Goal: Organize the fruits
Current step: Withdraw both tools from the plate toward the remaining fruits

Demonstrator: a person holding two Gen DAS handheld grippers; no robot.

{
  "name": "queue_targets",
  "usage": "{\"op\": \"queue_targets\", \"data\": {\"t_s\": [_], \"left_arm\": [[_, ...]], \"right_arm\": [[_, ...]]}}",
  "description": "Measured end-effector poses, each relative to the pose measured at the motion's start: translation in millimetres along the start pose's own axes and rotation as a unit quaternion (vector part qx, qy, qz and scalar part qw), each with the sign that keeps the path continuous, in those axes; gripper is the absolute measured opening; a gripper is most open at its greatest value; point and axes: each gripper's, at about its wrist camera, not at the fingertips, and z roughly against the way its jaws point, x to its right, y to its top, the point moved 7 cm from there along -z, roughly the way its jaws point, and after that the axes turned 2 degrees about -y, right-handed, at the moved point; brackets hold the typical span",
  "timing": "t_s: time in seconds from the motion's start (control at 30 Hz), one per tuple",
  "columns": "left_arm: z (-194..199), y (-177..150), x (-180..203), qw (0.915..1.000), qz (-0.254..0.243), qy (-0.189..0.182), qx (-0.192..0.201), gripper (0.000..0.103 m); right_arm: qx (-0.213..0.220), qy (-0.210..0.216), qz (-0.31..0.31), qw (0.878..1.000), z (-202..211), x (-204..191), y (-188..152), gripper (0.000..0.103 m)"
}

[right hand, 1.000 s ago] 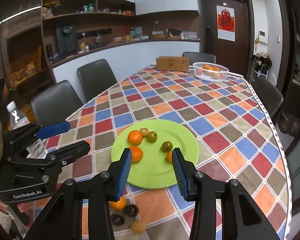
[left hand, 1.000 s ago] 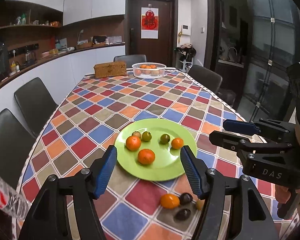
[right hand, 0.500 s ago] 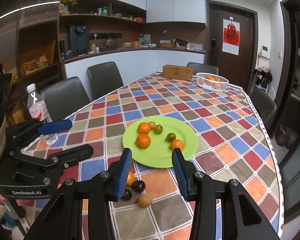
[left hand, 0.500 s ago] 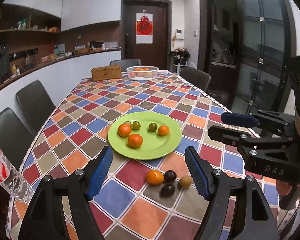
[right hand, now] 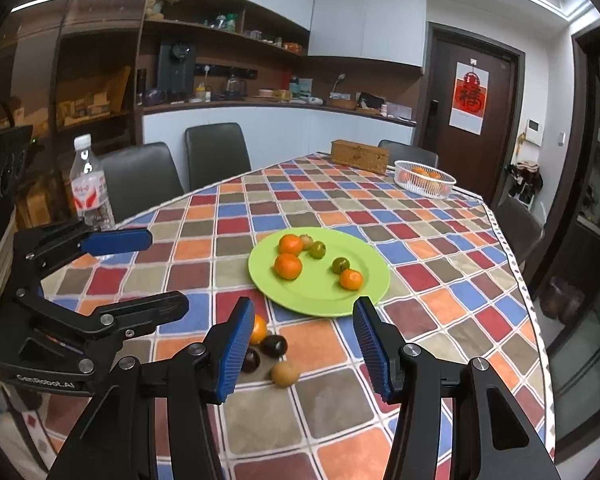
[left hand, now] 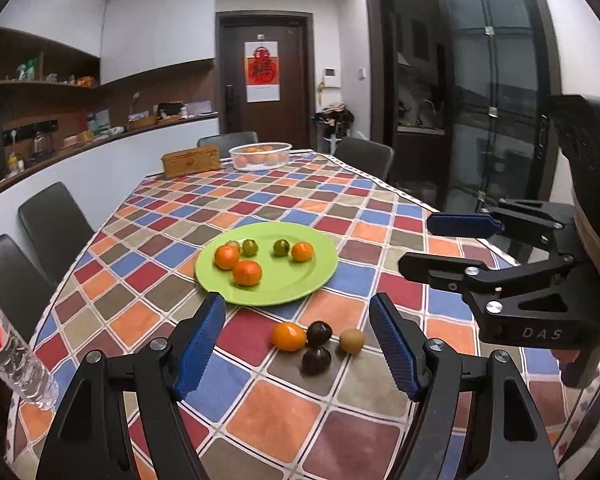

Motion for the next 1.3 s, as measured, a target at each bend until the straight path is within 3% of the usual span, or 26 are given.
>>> {"op": "queue_targets", "data": {"t_s": [0.6,0.77,0.9,1.17,1.3], "left_arm": [[-52.5,-47.2,11.6,0.9938,-0.058,-0.056,-0.076,0.071],[-69.8,-56.4,9.3,0.9907,-0.061,-0.067,-0.101,0.059],[-81.2,-60.6,8.2,0.9885,-0.061,-0.078,-0.114,0.058],[-101.1,-69.0,7.3,0.9822,-0.051,-0.101,-0.150,0.044],[-105.7,-70.8,7.1,0.9800,-0.047,-0.108,-0.161,0.044]], "right_arm": [[-0.083,0.033,0.053,0.995,-46.7,-11.5,-47.8,0.052],[-0.100,0.044,0.064,0.992,-61.7,-14.0,-58.7,0.052],[-0.124,0.057,0.059,0.989,-77.0,-12.1,-68.0,0.050],[-0.150,0.081,0.053,0.984,-95.4,-12.7,-80.7,0.043],[-0.160,0.092,0.047,0.982,-102.1,-13.5,-84.5,0.041]]}}
